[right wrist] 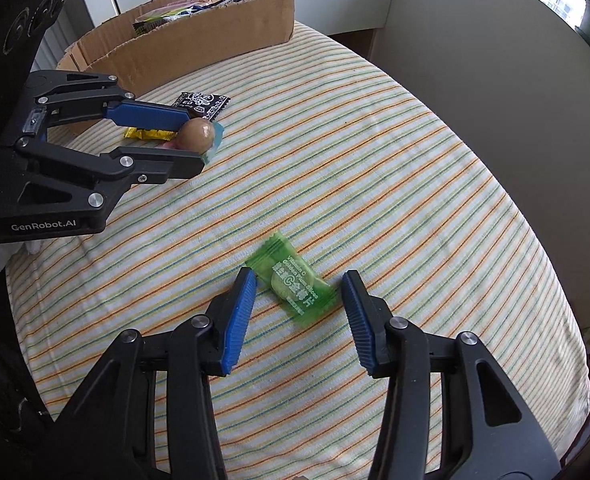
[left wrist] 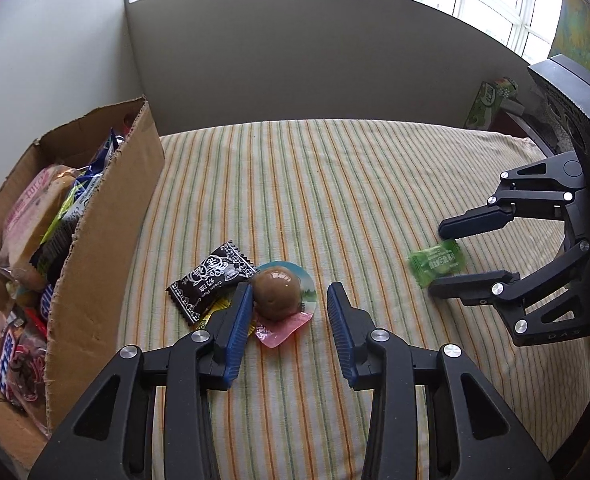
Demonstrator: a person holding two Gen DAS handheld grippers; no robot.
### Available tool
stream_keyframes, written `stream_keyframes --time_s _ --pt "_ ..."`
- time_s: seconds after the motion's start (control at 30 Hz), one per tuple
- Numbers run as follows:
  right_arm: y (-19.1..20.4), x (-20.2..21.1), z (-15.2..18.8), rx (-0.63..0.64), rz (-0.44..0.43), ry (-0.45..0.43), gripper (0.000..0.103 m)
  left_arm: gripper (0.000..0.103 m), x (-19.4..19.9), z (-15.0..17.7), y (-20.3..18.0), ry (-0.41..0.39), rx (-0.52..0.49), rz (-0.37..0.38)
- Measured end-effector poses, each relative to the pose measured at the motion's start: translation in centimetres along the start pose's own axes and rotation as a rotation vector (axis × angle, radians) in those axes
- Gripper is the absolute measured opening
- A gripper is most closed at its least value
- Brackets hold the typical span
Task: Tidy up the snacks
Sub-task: 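Grasp the brown egg chocolate with the left gripper while the right grasps the green candy packet, then carry the egg chocolate and green packet into the box, open both grippers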
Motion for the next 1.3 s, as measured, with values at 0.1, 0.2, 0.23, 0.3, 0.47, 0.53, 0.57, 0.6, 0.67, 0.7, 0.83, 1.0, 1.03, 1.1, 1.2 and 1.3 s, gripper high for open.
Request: stream_keyframes --time_s 0.1,0.2,0.23,0.3,0.47,0.53,0.57,0.6,0.67,0.7,0.83,1.0,1.03,1.1,1.2,1.3 --pt "-0.2 -0.2 -0.5 -0.017 0.009 0.006 0.029 0.032 -0.4 0.0 0.1 0.009 0.004 0.0" --pt "-0.3 -0.3 -0.6 -0.027 0.014 0.009 0.027 0.027 -0.6 -0.1 0.2 0.009 0.009 0.002" --pt "-0.4 -0.3 -0.5 -0.032 0.016 0.01 0.027 0.026 -0.6 -0.1 0.2 0.008 0.009 0.002" --pt "-0.3 -0.3 -0.7 -0.035 0.023 0.009 0.025 0.024 -0.7 -0.2 0.1 0.005 0.008 0.001" --pt "-0.4 0.0 -0.4 -0.051 0.036 -0.004 0.025 0.024 -0.6 -0.2 -0.2 -0.002 0.002 0.002" --pt "-0.5 0.5 -0.1 -0.068 0.042 -0.017 0.025 0.024 -0.3 -0.1 -0.3 -0.01 -0.005 -0.001" --pt "-0.7 0.8 -0.1 -0.078 0.043 -0.023 0.025 0.024 0.0 -0.1 -0.4 -0.015 -0.008 -0.001" --pt "-0.8 1.1 -0.1 -0.084 0.04 -0.029 0.025 0.024 0.3 -0.1 -0.5 -0.021 -0.011 0.002" --pt "-1.1 1.8 0.0 -0.092 0.047 -0.04 0.025 0.024 1.0 -0.1 -0.6 -0.037 -0.017 0.008" --pt "-1.2 2.2 -0.1 -0.098 0.052 -0.046 0.025 0.024 1.3 -0.1 -0.6 -0.046 -0.02 0.011" --pt "-1.3 4.0 -0.4 -0.114 0.056 -0.079 0.025 0.024 3.1 -0.3 -0.6 -0.088 -0.021 0.026" --pt "-0.5 6.3 -1.2 -0.114 0.063 -0.118 0.025 0.024 6.1 -0.4 -0.1 -0.161 -0.018 0.029" --pt "-0.2 6.8 -1.4 -0.112 0.064 -0.124 0.025 0.024 6.5 -0.6 0.0 -0.173 -0.014 0.032" --pt "0.4 7.6 -2.1 -0.107 0.064 -0.139 0.025 0.024 7.3 -0.6 0.5 -0.195 -0.004 0.026" --pt "1.6 8.5 -3.5 -0.095 0.056 -0.164 0.025 0.024 8.6 -0.4 2.0 -0.228 0.026 0.019" --pt "3.0 9.2 -4.7 -0.079 0.049 -0.179 0.025 0.024 9.8 -0.1 4.2 -0.256 0.079 0.026"
Point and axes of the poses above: each gripper's, at about its wrist camera, not at the fingertips, and x roughly against the way its jaws point, y to its left, z to its underside, the point moved 8 cm from there along -x, roughly the way its jaws point, and after that the axes turned 11 degrees about y, right-handed, at the moved point
